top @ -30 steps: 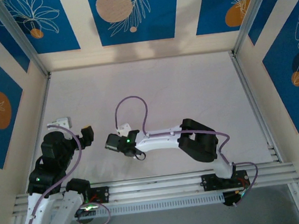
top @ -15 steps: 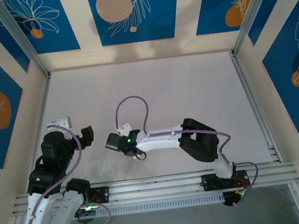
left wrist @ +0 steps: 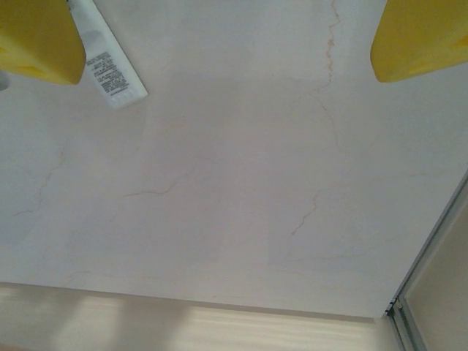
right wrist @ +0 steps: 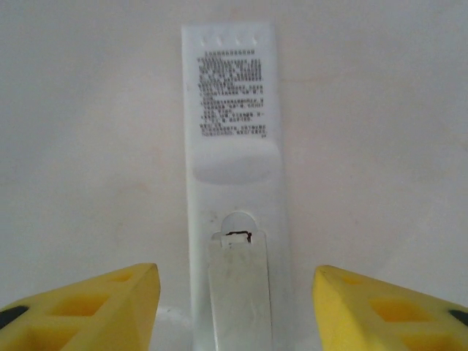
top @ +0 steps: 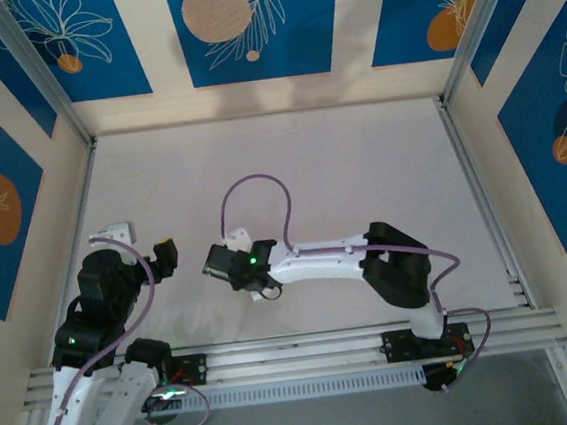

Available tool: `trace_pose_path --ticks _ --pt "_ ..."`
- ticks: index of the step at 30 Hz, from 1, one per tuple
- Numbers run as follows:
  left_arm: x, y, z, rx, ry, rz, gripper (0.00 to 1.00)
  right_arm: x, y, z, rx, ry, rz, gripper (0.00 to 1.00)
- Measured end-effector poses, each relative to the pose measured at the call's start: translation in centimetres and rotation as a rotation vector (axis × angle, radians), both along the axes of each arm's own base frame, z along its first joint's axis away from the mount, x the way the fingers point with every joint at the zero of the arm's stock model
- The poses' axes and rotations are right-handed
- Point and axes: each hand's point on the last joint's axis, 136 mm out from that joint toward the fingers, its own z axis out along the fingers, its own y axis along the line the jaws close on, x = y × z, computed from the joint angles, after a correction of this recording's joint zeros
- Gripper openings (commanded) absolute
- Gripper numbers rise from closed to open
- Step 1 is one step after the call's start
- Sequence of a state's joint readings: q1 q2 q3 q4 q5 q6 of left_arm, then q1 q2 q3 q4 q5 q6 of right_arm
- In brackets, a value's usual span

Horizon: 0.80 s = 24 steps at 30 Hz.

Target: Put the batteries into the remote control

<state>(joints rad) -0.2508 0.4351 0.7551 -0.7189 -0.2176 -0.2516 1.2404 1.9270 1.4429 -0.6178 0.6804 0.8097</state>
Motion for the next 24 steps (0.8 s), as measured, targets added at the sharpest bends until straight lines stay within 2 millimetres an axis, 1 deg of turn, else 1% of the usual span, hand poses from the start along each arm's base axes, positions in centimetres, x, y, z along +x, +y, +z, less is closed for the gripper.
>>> trace_pose_path --ticks 4,6,7,9,12,16,20,24 --pt "0.0 0.0 0.0 0.000 -0.001 0.000 1.00 -0.1 -0.1 3.4 0.113 0.008 0.007 0.16" --pt "0.0 0.0 0.0 -0.001 -0.002 -0.001 1.00 -0.1 -0.3 3.9 0.155 0.037 0.004 0.03" --pt "0.0 0.0 0.0 -0.001 -0.002 -0.001 1.00 0.0 -0.4 3.9 0.173 0.053 0.000 0.00" --pt "0.0 0.0 0.0 -0.002 -0.002 -0.003 1.00 0.1 -0.6 3.1 0.186 0.086 -0.008 0.00" --pt "0.0 -0.1 0.0 -0.003 -0.001 -0.005 1.00 0.1 -0.9 1.3 0.169 0.135 -0.010 0.00" --pt "0.0 -0.1 0.0 -0.004 -0.001 -0.006 1.00 -0.2 -0.6 -0.6 0.154 0.181 -0.004 0.00" --pt "0.0 -0.1 0.0 -0.004 -0.001 -0.006 1.00 -0.2 -0.4 -1.8 0.144 0.205 -0.004 0.00" --pt "0.0 -0.1 0.0 -0.004 -0.002 -0.006 1.00 0.4 -0.4 -3.3 0.126 0.214 -0.016 0.00"
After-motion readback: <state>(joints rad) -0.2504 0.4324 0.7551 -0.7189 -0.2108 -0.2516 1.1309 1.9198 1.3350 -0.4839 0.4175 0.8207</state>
